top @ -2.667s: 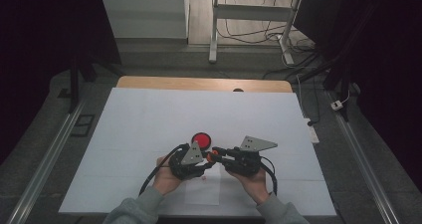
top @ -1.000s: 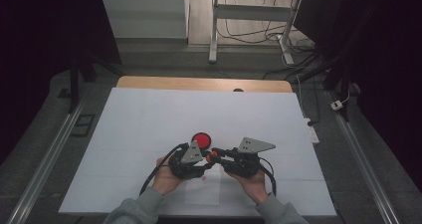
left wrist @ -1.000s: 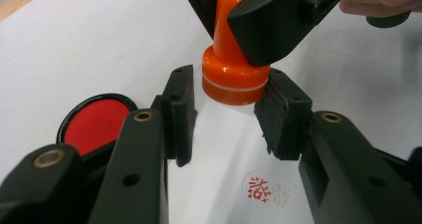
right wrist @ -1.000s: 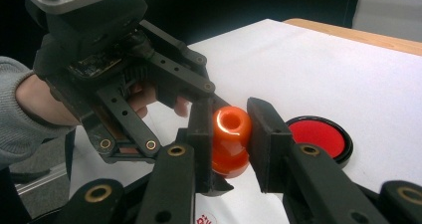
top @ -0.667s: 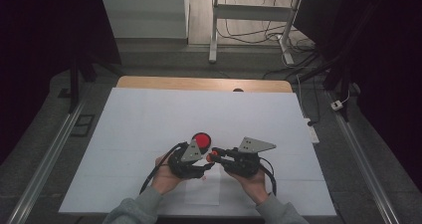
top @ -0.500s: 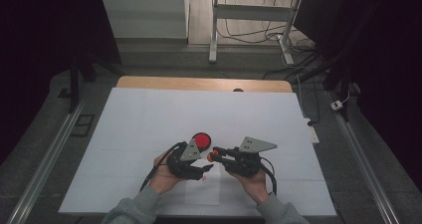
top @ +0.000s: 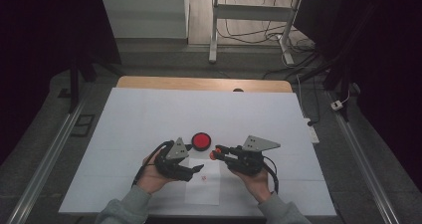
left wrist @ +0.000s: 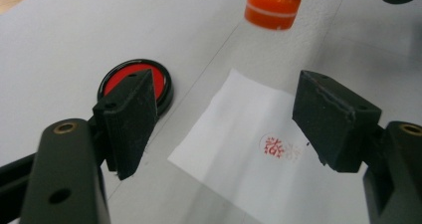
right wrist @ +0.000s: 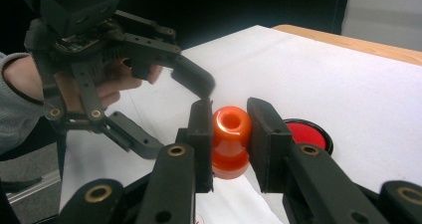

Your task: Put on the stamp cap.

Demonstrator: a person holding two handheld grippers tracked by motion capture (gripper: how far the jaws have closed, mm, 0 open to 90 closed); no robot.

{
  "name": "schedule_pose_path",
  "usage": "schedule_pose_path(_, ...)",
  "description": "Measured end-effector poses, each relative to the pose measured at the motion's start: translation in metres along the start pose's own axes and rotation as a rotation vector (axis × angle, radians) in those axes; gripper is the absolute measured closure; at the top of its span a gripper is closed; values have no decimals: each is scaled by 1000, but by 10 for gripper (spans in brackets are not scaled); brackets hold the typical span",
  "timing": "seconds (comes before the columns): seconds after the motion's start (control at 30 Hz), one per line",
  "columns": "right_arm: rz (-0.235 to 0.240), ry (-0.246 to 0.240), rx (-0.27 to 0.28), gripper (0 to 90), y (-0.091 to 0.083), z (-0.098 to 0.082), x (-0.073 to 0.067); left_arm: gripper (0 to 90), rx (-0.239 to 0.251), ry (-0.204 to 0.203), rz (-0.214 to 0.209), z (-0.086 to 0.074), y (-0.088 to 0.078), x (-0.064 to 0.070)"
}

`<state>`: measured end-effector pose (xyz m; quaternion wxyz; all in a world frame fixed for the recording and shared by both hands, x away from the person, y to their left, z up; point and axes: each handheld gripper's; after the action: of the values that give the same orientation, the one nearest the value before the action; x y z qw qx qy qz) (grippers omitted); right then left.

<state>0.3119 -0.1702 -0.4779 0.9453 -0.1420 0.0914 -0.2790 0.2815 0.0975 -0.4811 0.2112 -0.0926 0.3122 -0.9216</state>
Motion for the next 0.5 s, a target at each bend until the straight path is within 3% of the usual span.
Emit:
schedule_pose_path(0.37,-16,-2,2,733,-2,1,4,258,5,-37,21,-17,-23,-5)
schedule_pose_path(0.5,-20,-4,0,733,-3,1,6,259,2,-49,40,-31,-35,-4)
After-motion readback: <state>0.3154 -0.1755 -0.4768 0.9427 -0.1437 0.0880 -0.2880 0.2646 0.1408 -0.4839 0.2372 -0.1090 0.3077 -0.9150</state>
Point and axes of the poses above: each handheld gripper's, and its own axes: y roughly forward along the jaws, z roughly out of its top, x roughly to its right, and after that the axes turned 9 degrees about -z, right-handed
